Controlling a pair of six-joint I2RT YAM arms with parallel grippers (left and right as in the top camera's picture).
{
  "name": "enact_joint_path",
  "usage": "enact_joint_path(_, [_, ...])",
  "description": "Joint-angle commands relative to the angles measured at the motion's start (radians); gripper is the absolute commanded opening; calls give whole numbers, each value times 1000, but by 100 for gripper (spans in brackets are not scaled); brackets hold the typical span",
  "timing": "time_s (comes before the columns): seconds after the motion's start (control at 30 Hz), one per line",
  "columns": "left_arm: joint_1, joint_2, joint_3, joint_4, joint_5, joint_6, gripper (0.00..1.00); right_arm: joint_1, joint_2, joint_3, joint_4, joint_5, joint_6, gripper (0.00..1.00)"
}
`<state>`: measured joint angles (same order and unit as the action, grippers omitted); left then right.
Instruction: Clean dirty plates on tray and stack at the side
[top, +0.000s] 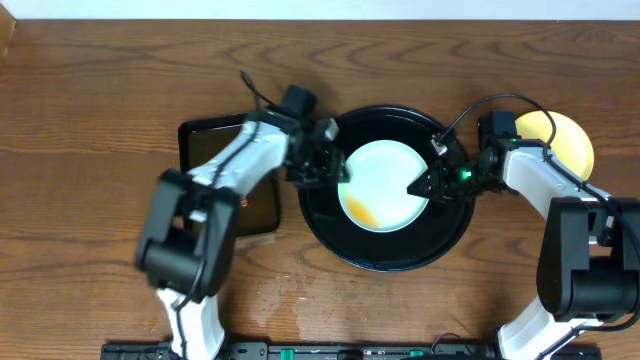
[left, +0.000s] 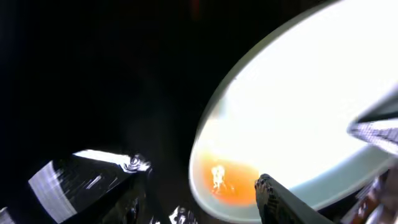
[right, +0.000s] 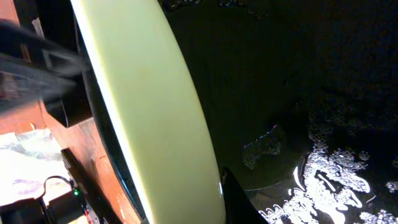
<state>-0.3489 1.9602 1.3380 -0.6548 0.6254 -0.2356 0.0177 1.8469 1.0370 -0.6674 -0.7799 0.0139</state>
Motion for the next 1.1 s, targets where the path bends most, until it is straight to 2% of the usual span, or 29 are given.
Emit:
enact_joint_path(0.0, [92,-166,36,-55,-16,5,61,13,-6,36,-15,-44,23,1])
enact_joint_path(0.2, [348,-387,36,-209,-55,2,62,92,-14,197,-92,-43,24,1])
enact_joint_path(0.3, [481,-463,36,-277,-104,4,61,170,-14,285,-83,-31,72,1])
enact_joint_path(0.4, [615,-524,35,-339,-121,33,61,278,-14,353,-5,29,178,1])
enact_joint_path(0.5, [689,-549,35,-379,-121,60,61,385,-14,365,136,88,272,1])
enact_joint_path(0.6, [729,-557,35,-406,-121,68,61,489,-11,365,242,223,328,1])
enact_joint_path(0.73, [740,-557,35,-422,-121,104,62,612,-8,365,345,441,312,1])
enact_joint_path(0.93, [740,-557,35,-422,-121,108,61,743,-1,365,490,679,103,1])
enact_joint_path(1.07, [741,-557,35,-422,-121,108,61,774,-4,370,537,727,19,1])
